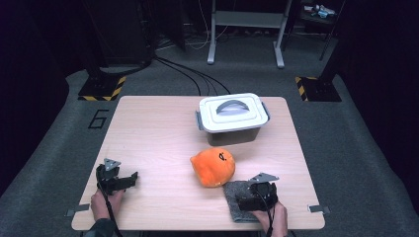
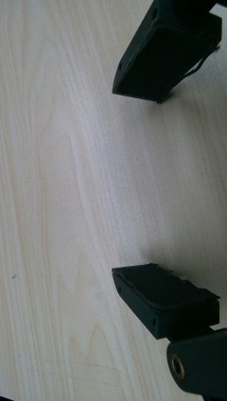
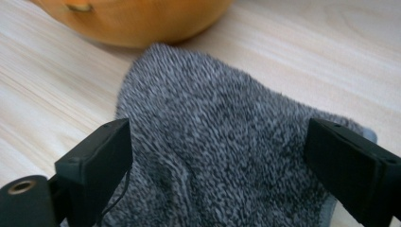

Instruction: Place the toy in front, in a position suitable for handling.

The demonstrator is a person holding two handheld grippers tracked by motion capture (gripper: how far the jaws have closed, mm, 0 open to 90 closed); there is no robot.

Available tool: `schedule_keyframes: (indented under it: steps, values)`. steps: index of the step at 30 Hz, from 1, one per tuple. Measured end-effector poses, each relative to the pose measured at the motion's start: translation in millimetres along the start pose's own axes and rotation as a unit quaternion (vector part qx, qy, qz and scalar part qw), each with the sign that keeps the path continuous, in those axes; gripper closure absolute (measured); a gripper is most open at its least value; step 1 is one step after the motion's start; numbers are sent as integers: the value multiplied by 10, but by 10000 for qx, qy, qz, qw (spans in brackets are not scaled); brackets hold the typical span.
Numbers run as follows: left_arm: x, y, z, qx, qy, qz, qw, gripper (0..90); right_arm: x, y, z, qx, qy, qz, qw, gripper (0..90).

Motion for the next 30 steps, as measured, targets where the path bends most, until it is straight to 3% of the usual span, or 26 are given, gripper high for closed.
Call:
schedule_keyframes:
  steps: [4, 6, 10, 14, 20, 30]
  values:
    - [1, -1, 1, 7, 7, 7, 10000, 116, -53, 55, -15, -84, -26, 62, 9999, 202]
    - [0, 0, 0, 1, 2, -2, 10000, 116, -73, 85, -26, -223, -94, 100, 9997, 299]
    - [0, 0, 0, 3, 4, -3, 10000, 115, -86, 97, -27, -487, -241, 209, 9983, 411]
    - [0, -2, 0, -3, 6, 12, 10000, 116, -102, 75, -50, -523, -101, 188, 9984, 543]
    - [-1, -1, -1, 6, 2, 1, 10000, 116, -131, 67, -66, -650, -42, 62, 9979, 654]
    - [0, 0, 0, 8, 4, -7, 10000, 115, -176, 25, -130, -506, 107, -190, 9985, 732]
Point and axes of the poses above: each handheld gripper's, and its own axes: y roughly forward along the jaws, x roughly out of its top, z roughly to its left, the point moved 2 cm from there along y, roughly forward along the jaws, and after that the axes turned 6 degrees about z, right-handed, at the moved point
